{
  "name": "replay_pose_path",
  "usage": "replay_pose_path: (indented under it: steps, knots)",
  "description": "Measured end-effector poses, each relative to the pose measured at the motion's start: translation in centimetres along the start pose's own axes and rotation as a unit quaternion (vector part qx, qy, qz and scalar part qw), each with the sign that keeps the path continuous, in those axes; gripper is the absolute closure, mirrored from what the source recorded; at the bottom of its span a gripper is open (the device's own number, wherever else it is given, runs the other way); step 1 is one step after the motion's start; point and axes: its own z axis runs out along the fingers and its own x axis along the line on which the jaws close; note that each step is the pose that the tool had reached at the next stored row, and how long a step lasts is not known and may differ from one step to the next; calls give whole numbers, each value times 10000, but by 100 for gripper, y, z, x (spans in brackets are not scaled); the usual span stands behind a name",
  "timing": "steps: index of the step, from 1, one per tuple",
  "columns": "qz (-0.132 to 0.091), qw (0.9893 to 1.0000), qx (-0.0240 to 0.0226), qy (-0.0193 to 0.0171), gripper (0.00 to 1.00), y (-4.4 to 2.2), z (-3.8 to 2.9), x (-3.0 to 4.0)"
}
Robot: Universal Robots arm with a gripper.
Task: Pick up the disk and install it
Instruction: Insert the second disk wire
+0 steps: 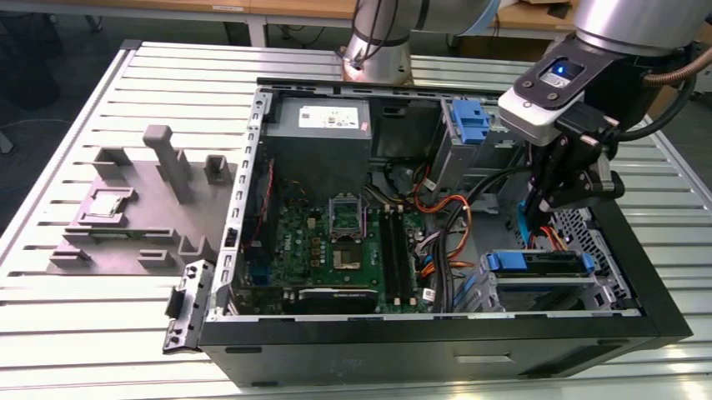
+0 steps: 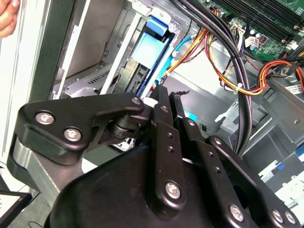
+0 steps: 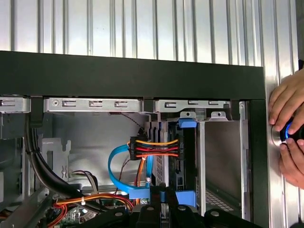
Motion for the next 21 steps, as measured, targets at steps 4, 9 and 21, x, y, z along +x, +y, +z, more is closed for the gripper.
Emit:
replay_pose_path:
  steps: [4,9,21]
  knots:
    - [3,10000,1,75,84,-5,7,-31]
    - [10,9996,-6,273,84,-9,22,-103]
    - [47,9982,-162,573,84,-21,52,-237]
